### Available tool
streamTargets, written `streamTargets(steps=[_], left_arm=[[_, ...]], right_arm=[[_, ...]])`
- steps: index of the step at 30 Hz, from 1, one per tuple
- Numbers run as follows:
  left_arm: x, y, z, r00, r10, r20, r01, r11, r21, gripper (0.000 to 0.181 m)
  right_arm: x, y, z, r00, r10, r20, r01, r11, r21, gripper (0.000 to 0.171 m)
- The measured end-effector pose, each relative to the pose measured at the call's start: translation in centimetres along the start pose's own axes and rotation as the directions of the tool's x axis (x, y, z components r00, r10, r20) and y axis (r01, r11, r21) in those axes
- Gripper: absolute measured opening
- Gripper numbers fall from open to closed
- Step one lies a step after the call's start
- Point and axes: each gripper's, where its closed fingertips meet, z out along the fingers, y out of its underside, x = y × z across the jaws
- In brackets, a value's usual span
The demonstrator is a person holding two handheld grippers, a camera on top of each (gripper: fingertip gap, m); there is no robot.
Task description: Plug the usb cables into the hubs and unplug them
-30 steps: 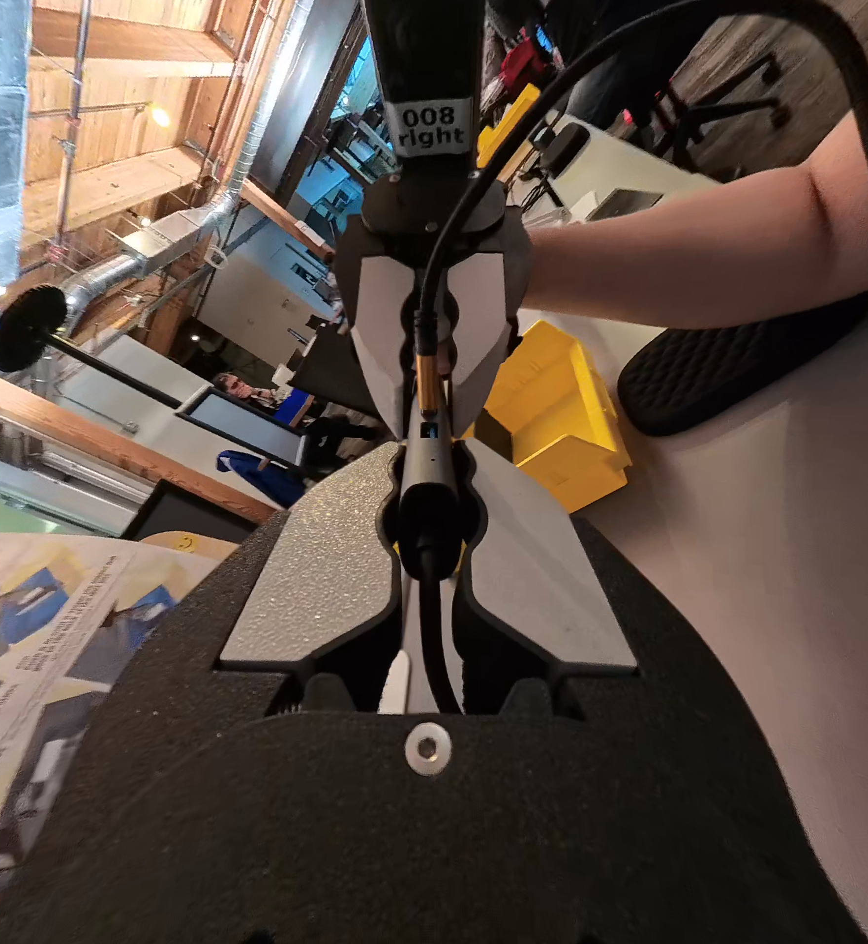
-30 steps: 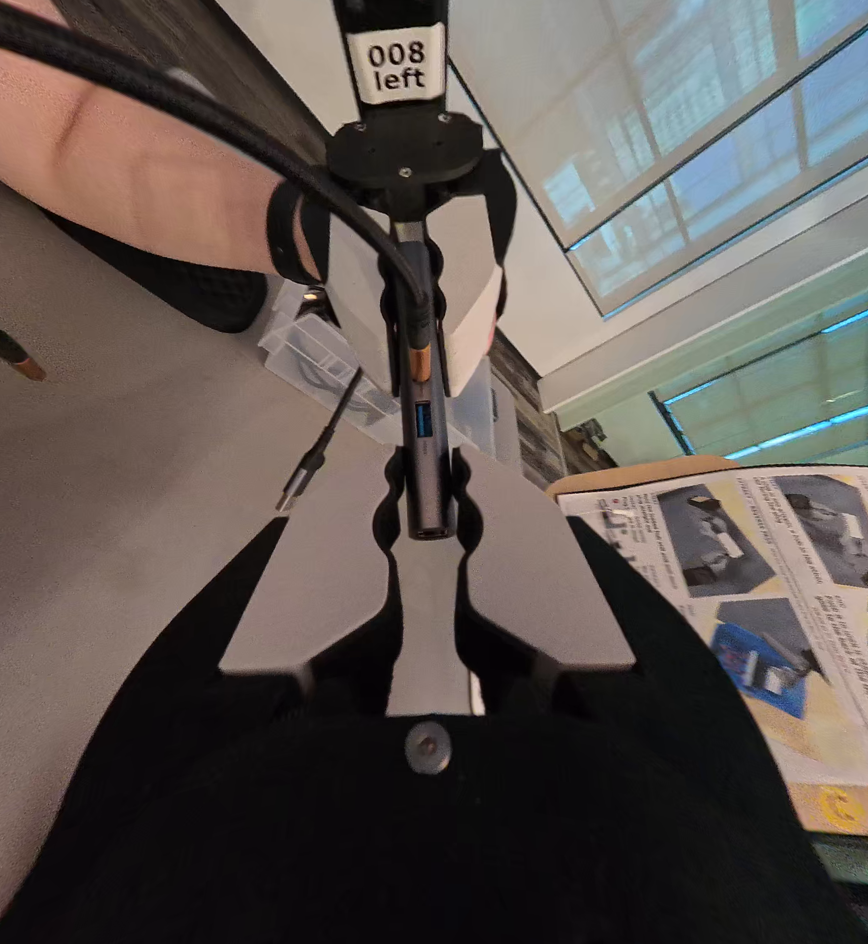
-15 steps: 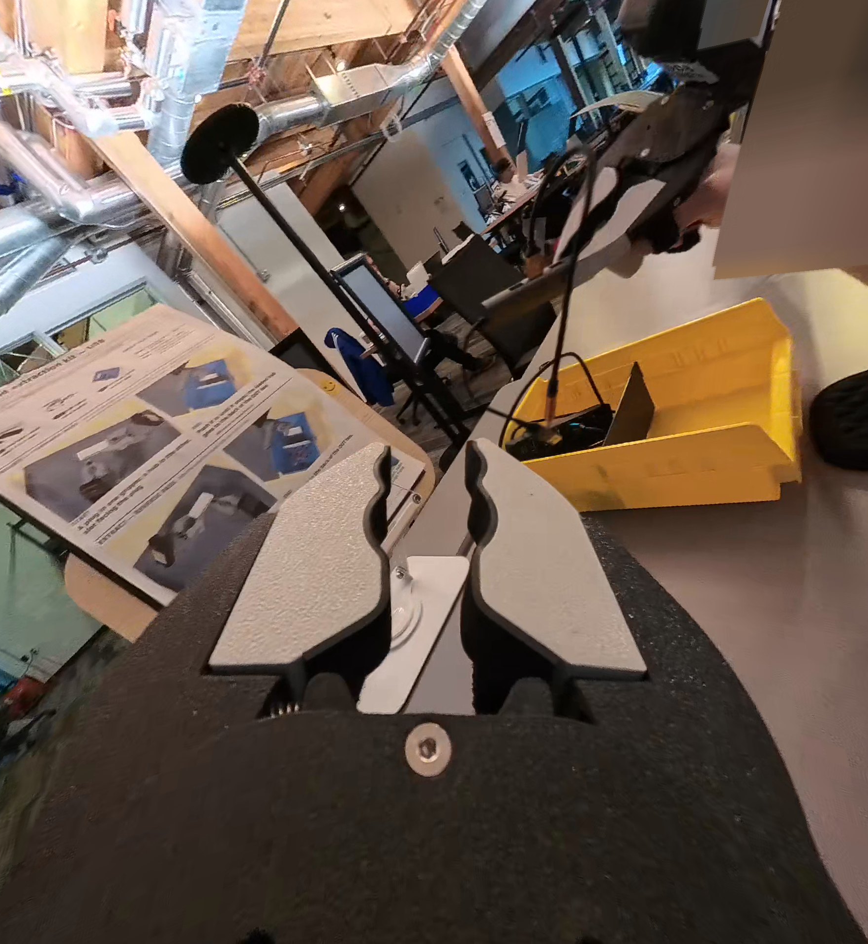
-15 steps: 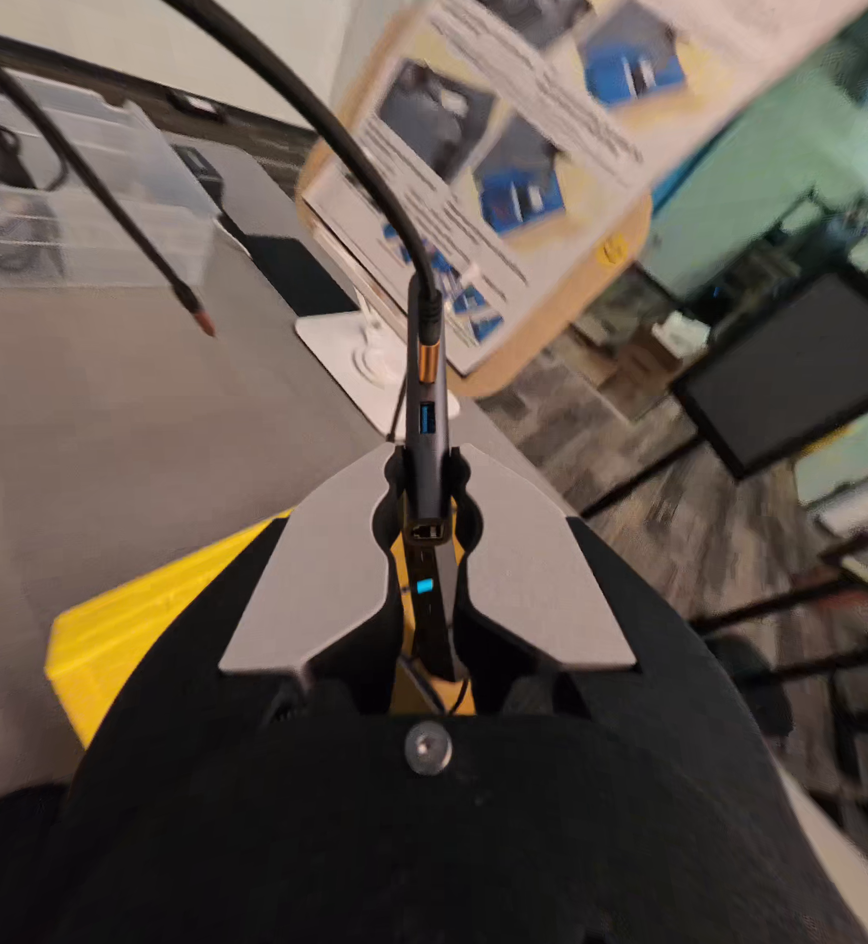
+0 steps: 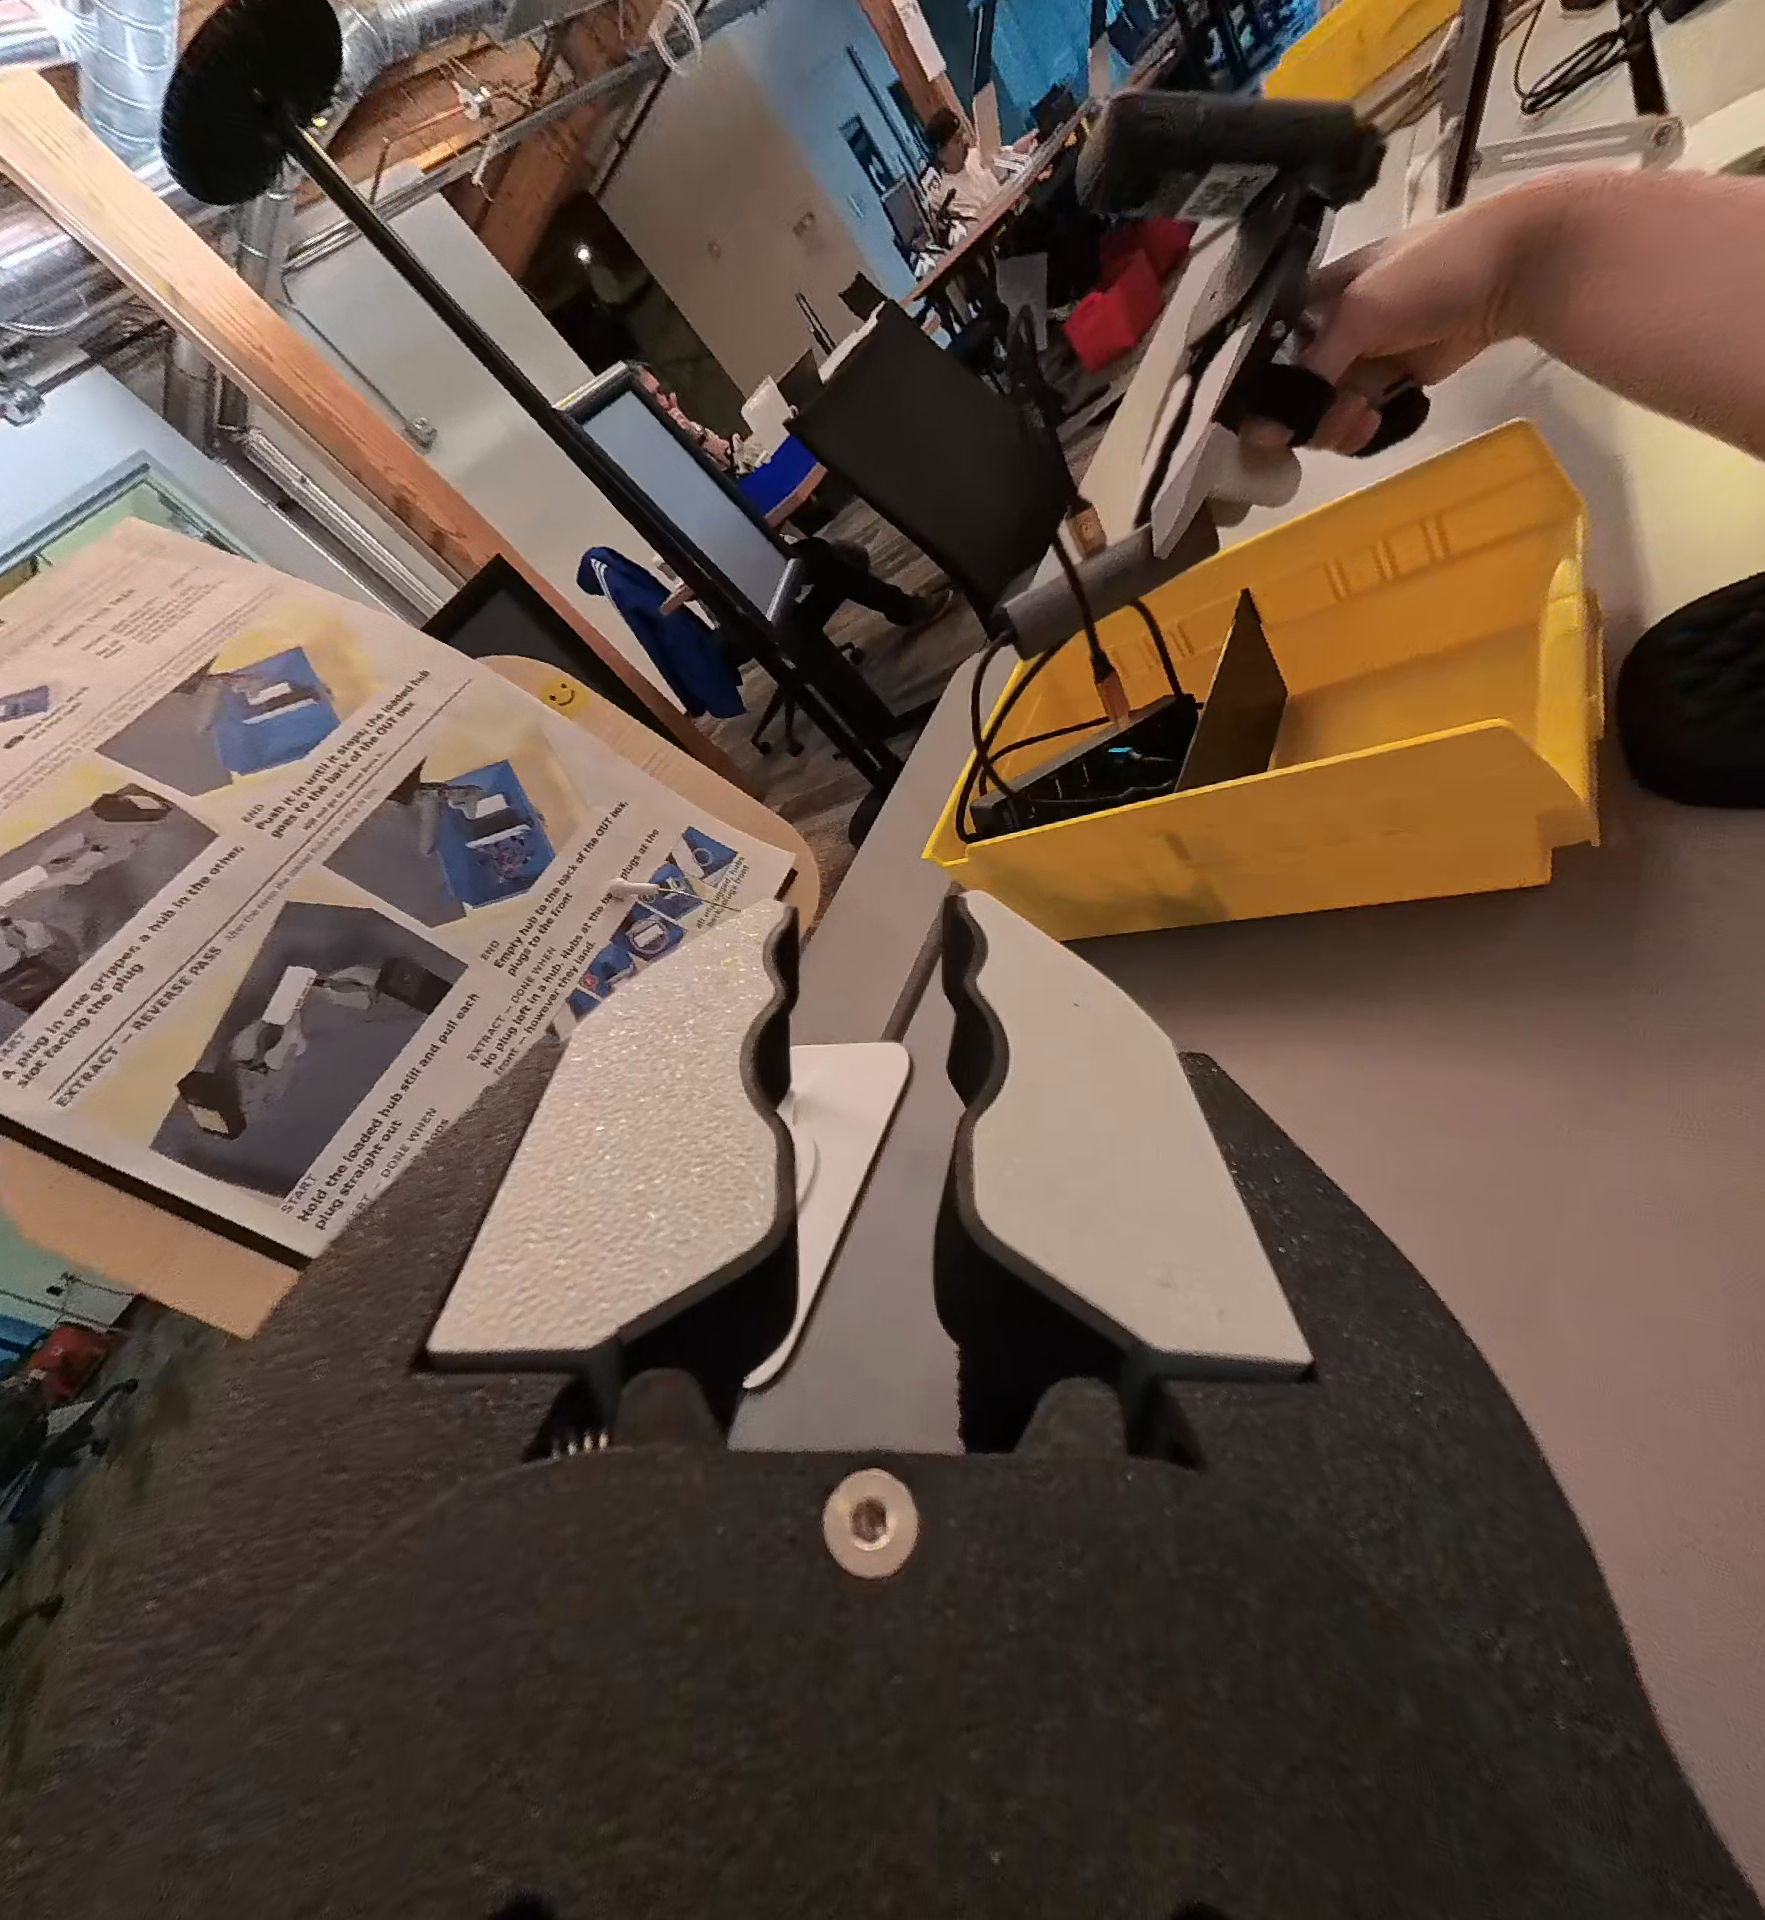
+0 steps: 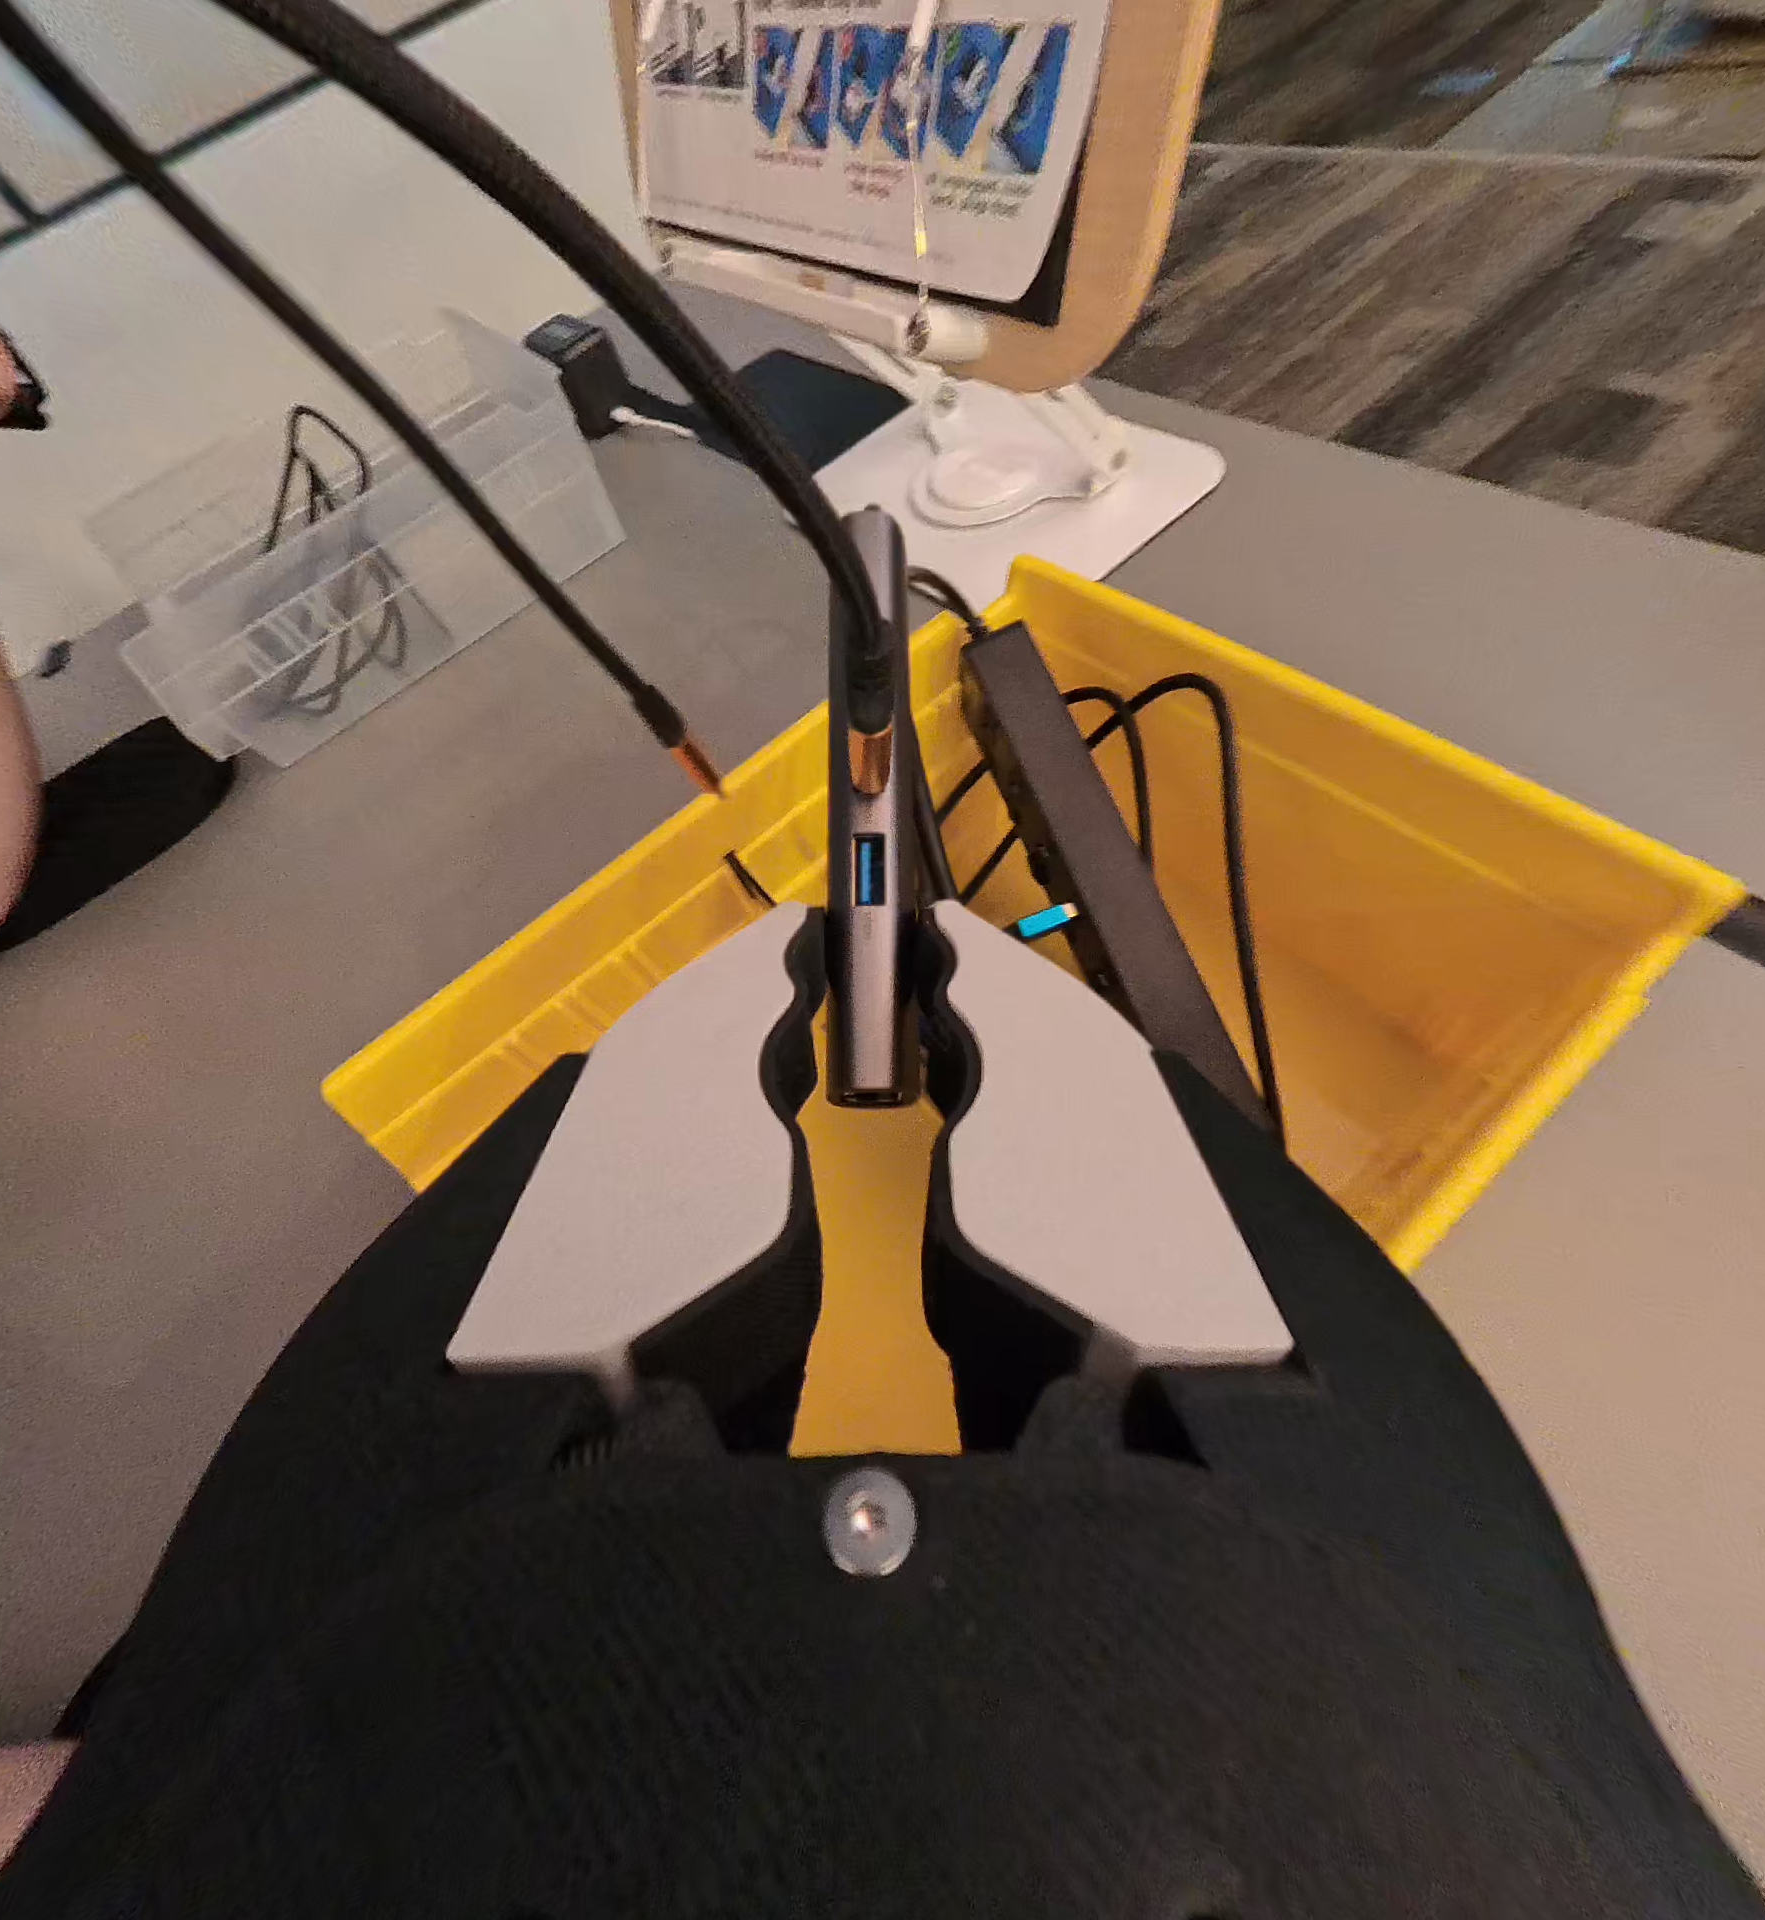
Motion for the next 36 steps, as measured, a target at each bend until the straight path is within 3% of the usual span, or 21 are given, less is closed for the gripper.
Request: streamTargets(steps=[8,13,16,22,28,32,36], left_arm=[[0.6,0.5,0.5,1.0,0.001,-0.03,-0.002,1.0,-0.028,0.026],[1.1,0.6,0.8,0.999,0.006,-0.049,-0.008,0.999,-0.04,0.026],[1.4,0.9,1.0,0.998,0.016,-0.064,-0.019,0.998,-0.056,0.025],[1.5,1.5,1.3,0.997,0.01,-0.078,-0.016,0.997,-0.077,0.026],[1.8,1.9,1.5,0.996,0.005,-0.092,-0.013,0.996,-0.094,0.025],[1.9,2.2,1.7,0.995,0.003,-0.097,-0.014,0.994,-0.105,0.026],[2.0,2.3,1.9,0.995,0.003,-0.101,-0.014,0.994,-0.11,0.025]], right_arm=[[-1.8,0.3,1.1,0.986,-0.001,0.166,0.003,1.0,-0.016,0.018],[-0.8,1.3,1.2,0.966,0.155,0.208,-0.142,0.987,-0.077,0.018],[1.1,2.4,1.9,0.98,0.168,0.11,-0.152,0.979,-0.138,0.018],[4.1,2.3,3.2,0.994,0.015,-0.108,-0.035,0.982,-0.187,0.019],[5.2,3.6,3.6,0.984,0.002,-0.176,-0.054,0.956,-0.289,0.02],[5.5,2.1,2.1,0.973,0.134,-0.188,-0.166,0.972,-0.165,0.024],[6.3,2.1,0.3,0.916,0.333,-0.225,-0.361,0.928,-0.094,0.021]])
